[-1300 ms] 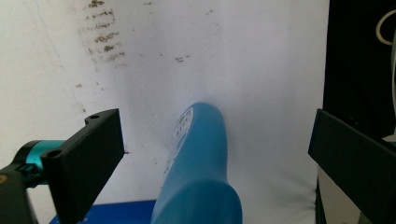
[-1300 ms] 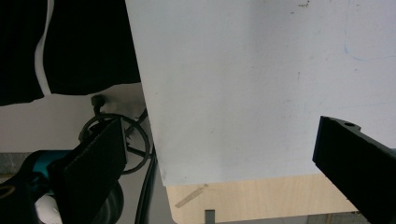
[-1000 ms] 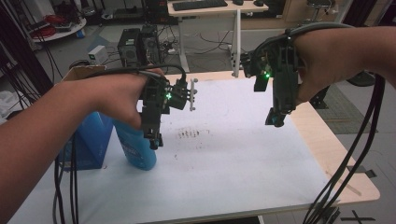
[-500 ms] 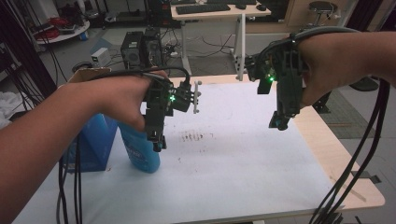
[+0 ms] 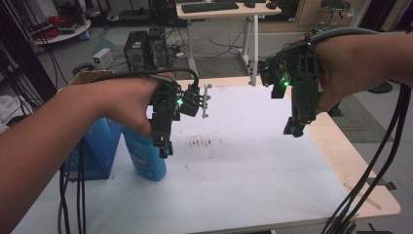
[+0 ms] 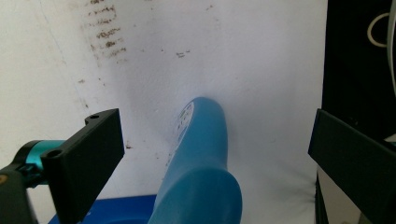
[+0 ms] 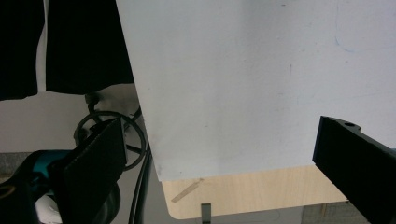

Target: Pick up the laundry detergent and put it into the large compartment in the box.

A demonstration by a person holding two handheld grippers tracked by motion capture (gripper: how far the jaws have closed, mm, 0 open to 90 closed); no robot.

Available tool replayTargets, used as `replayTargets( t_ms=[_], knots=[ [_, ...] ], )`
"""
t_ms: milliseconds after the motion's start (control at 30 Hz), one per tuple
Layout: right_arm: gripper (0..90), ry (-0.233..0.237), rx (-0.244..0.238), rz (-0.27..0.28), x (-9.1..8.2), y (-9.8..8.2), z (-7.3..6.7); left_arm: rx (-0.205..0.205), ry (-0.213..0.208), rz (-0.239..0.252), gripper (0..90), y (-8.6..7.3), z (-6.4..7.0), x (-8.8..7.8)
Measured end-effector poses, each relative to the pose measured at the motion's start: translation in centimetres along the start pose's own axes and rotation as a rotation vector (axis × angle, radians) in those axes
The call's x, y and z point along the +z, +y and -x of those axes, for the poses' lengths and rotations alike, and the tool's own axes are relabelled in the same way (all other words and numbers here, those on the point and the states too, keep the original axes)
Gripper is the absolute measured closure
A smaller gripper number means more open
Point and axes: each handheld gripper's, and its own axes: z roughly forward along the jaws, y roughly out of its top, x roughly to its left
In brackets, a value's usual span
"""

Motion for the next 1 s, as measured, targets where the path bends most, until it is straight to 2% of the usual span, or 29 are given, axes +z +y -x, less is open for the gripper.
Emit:
replayTargets(
  t_ms=[267, 433, 567, 700, 800, 867, 1000],
  knots=[
    [2.1, -0.002, 0.008, -0.005, 0.1, -0.1, 0.0, 0.041, 0.012, -0.001, 3.4, 0.5, 0.6, -1.0],
    [2.1, -0.009, 0.013, -0.001, 0.0, 0.2, -0.2, 0.07, 0.027, 0.0, 3.4, 0.0, 0.9, -2.7],
    [2.1, -0.017, 0.013, -0.001, 0.0, 0.4, -0.2, 0.1, 0.05, -0.019, 3.4, -0.5, 1.1, -3.3],
    [2.0, -0.028, 0.028, -0.012, 0.2, 0.7, 0.1, 0.143, 0.056, -0.014, 3.4, -1.6, 1.1, -3.8],
    [2.1, -0.031, 0.047, -0.024, 0.4, 0.8, 0.3, 0.147, 0.045, -0.011, 3.4, -2.5, 0.9, -3.7],
    [2.1, -0.025, 0.052, -0.031, 0.5, 0.8, 0.5, 0.134, 0.034, -0.017, 3.3, -3.1, 0.7, -3.5],
    [2.1, -0.019, 0.08, -0.033, 0.5, 0.6, 0.9, 0.15, 0.022, -0.028, 3.4, -4.1, 0.6, -3.3]
  ],
)
